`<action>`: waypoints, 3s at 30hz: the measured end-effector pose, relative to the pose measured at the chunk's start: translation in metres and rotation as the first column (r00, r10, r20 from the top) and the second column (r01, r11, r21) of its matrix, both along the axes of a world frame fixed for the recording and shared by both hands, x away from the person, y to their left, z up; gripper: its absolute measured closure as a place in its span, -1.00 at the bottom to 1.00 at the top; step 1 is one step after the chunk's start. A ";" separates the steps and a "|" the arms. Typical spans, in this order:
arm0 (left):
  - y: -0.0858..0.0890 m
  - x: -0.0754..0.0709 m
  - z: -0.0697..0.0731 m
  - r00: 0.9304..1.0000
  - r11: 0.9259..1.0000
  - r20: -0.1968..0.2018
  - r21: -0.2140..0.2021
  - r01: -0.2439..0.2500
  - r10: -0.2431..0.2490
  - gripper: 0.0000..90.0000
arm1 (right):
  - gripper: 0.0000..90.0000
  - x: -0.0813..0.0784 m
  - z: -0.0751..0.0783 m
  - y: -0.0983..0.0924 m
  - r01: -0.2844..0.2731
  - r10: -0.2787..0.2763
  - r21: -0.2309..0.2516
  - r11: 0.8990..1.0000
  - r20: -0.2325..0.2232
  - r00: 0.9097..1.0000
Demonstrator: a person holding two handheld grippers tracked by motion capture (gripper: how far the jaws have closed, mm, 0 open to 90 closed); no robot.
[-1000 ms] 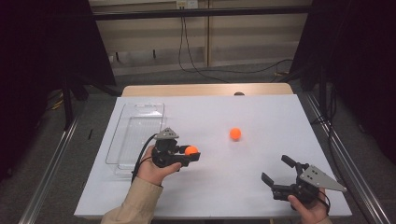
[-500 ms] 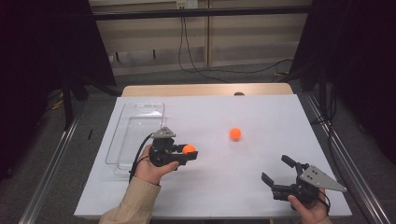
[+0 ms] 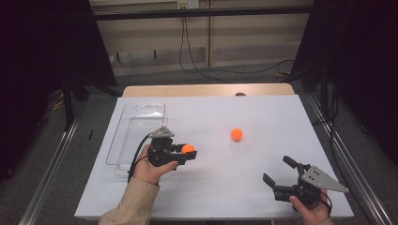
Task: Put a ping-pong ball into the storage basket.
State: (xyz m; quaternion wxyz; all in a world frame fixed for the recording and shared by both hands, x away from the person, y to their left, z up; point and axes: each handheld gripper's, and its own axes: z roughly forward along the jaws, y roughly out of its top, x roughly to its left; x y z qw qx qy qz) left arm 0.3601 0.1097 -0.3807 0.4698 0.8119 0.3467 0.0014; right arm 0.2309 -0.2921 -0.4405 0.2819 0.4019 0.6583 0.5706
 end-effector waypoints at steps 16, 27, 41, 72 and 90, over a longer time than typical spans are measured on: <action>0.006 0.002 0.001 1.000 1.000 0.000 0.004 -0.015 0.015 0.13 | -0.93 0.000 0.000 0.000 0.000 0.000 -0.001 1.000 0.000 1.000; 0.012 0.004 0.002 0.999 0.999 0.004 -0.005 -0.035 0.035 0.13 | -0.93 0.000 0.000 -0.001 0.000 0.000 -0.003 1.000 0.001 1.000; 0.017 0.005 0.003 0.999 0.999 0.009 0.002 -0.051 0.051 0.13 | -0.93 0.000 0.000 -0.001 0.001 -0.001 -0.001 1.000 -0.001 1.000; 0.029 0.007 0.008 0.996 0.996 0.016 -0.014 -0.084 0.084 0.13 | -0.93 0.000 0.000 -0.001 0.000 0.000 -0.002 1.000 -0.001 1.000; 0.038 0.009 0.012 0.994 0.994 0.020 -0.026 -0.109 0.110 0.13 | -0.93 0.000 0.000 -0.001 0.001 -0.001 -0.001 1.000 -0.001 1.000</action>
